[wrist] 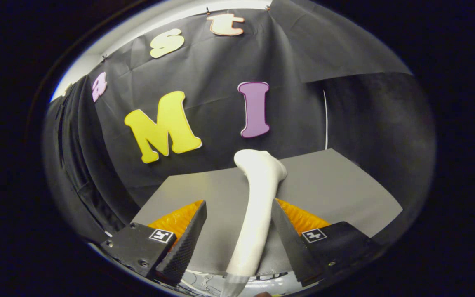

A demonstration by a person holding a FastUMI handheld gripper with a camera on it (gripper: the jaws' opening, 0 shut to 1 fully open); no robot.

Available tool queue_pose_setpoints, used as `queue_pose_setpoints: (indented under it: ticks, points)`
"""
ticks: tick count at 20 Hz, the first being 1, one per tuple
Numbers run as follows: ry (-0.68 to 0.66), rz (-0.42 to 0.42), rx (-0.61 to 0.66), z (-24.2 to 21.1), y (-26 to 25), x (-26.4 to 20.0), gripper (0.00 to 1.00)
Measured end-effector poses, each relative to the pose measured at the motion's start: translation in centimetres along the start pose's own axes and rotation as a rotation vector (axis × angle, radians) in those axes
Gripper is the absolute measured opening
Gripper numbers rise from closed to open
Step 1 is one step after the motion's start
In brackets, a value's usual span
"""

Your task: Iron the clothes twice with a garment steamer, once on the left side and once on the right side.

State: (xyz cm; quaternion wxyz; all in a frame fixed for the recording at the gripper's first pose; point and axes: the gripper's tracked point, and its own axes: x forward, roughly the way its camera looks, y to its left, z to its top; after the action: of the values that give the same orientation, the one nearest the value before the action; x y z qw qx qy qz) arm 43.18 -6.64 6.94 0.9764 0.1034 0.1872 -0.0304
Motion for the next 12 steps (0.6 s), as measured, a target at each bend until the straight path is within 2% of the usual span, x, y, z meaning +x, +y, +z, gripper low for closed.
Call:
queue_pose_setpoints:
  ticks: [3, 6, 8, 10, 12]
  points:
    - [0.076, -0.029, 0.035, -1.4, -0.7, 1.2, 0.96]
    - [0.145, -0.014, 0.055, -2.6, -0.6, 2.0, 0.95]
    - [0.148, -0.022, 0.040, -2.6, -0.3, 2.3, 0.94]
    - [0.163, -0.059, -0.002, -3.0, -0.2, 2.6, 0.84]
    - [0.171, -0.101, -0.065, -3.3, 0.0, 2.8, 0.83]
